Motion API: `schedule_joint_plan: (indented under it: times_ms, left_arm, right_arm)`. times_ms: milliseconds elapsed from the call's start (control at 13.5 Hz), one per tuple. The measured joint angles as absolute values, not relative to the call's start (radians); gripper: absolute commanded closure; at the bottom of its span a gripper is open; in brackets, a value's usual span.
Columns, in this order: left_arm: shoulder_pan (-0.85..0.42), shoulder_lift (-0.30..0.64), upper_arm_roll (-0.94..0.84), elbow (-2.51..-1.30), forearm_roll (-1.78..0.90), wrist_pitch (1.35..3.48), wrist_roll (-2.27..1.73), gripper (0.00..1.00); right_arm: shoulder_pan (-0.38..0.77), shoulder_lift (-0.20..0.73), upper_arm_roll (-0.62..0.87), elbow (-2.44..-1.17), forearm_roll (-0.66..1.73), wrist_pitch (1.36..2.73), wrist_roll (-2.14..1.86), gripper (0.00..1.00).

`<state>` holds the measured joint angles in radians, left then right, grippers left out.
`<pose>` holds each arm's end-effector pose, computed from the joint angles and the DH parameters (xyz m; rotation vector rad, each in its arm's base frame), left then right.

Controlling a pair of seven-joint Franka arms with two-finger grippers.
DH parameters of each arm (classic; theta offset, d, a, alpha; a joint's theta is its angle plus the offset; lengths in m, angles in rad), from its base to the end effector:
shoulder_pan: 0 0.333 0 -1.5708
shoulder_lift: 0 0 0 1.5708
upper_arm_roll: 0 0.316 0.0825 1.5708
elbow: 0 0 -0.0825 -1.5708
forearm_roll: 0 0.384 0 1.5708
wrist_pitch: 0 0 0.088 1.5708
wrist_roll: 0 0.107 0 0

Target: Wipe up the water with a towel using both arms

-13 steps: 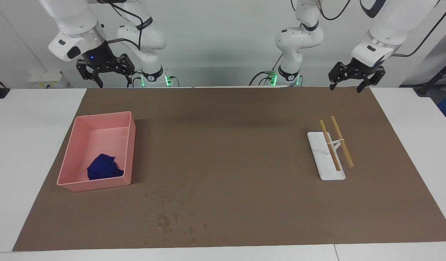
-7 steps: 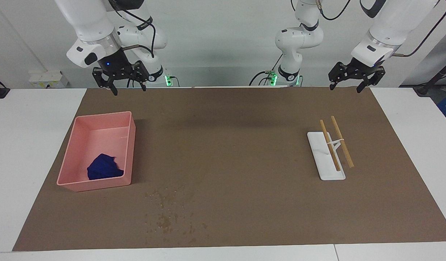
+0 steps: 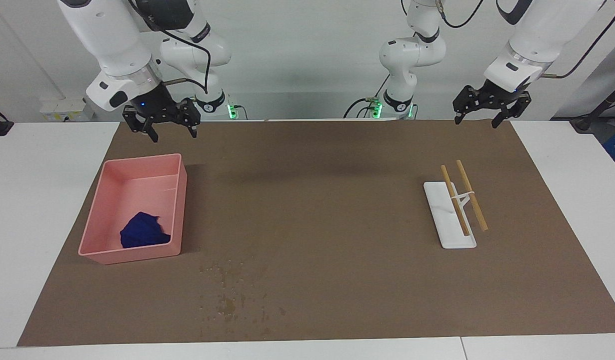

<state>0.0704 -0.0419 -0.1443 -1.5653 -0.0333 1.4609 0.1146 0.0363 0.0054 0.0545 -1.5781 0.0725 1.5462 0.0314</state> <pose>0.5283 -0.0448 0.6403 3.0975 -0.2964 -0.0971 0.5502 0.0580 0.6163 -3.0692 -0.0919 0.0640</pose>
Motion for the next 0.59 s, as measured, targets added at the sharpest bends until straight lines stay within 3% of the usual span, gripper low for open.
schedule_joint_plan:
  times_ms: [594]
  left_arm:
    - [0.070, -0.042, -0.144, -1.565, -0.033, 1.461, 0.115, 0.00]
  right_arm:
    - [0.026, 0.018, 0.048, -1.574, 0.072, 1.529, 0.031, 0.00]
